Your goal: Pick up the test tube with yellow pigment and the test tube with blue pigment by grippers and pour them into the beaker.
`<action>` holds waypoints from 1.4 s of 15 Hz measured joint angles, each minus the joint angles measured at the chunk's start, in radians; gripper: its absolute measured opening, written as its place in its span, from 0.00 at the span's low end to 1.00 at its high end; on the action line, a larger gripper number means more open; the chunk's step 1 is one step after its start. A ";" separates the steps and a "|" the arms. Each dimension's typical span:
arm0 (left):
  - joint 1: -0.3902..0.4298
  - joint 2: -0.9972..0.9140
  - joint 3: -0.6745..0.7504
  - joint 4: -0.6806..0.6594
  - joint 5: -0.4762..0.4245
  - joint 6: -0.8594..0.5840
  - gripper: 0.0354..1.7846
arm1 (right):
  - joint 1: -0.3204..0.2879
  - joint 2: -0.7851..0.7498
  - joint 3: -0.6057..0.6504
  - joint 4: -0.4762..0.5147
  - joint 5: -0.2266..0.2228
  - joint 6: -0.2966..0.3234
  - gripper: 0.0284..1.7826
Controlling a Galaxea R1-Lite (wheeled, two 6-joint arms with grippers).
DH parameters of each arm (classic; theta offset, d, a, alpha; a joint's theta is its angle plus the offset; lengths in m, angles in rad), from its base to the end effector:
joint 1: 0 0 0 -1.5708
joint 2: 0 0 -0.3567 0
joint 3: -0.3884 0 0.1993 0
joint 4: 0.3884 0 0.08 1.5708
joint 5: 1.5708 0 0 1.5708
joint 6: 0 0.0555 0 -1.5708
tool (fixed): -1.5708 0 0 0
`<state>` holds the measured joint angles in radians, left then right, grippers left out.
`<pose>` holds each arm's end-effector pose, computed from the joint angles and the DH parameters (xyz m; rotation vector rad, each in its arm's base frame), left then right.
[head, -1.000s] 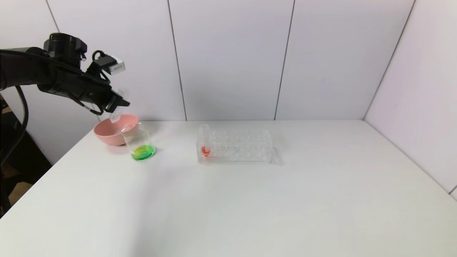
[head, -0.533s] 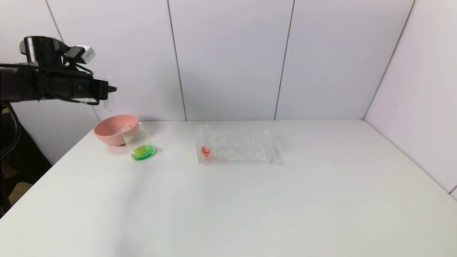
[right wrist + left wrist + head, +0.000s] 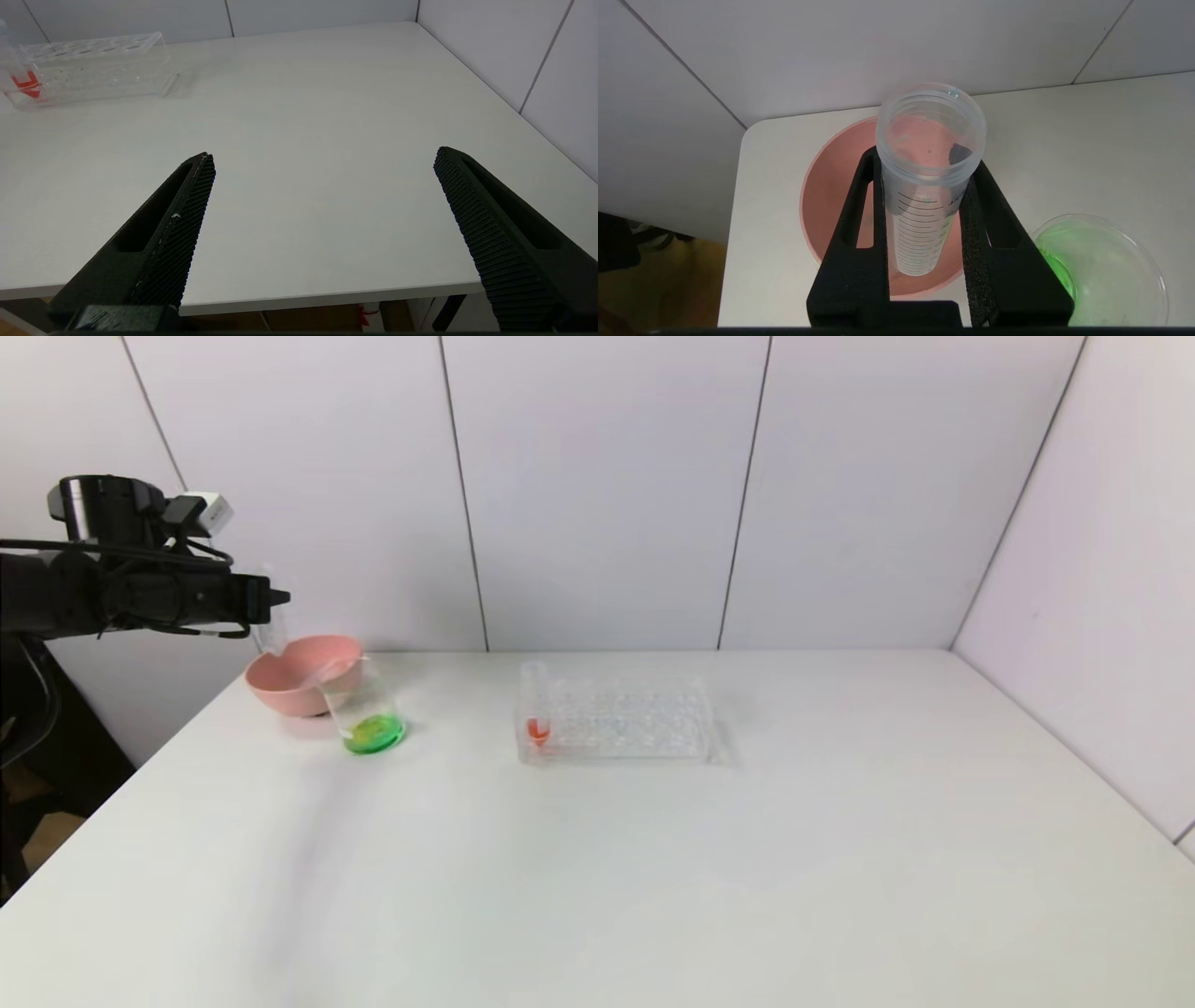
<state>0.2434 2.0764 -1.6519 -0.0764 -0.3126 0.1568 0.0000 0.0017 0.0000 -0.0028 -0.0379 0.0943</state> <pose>0.4862 0.1032 0.2596 0.0597 0.3283 -0.0945 -0.0367 -0.0021 0.0759 0.0943 -0.0029 -0.0378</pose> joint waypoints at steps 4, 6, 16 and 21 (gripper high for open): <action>0.000 0.010 -0.004 0.003 0.000 0.003 0.37 | 0.000 0.000 0.000 0.000 0.000 0.000 0.96; -0.001 0.010 -0.006 0.005 0.000 0.006 0.54 | 0.000 0.000 0.000 0.000 0.000 0.000 0.96; -0.007 -0.099 0.019 0.056 -0.010 0.013 0.99 | 0.000 0.000 0.000 0.000 0.000 0.000 0.96; -0.042 -0.383 0.145 0.143 -0.048 0.013 0.99 | 0.000 0.000 0.000 0.000 0.000 0.000 0.96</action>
<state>0.2011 1.6934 -1.5068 0.0664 -0.3602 0.1694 0.0000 0.0017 0.0000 -0.0023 -0.0383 0.0943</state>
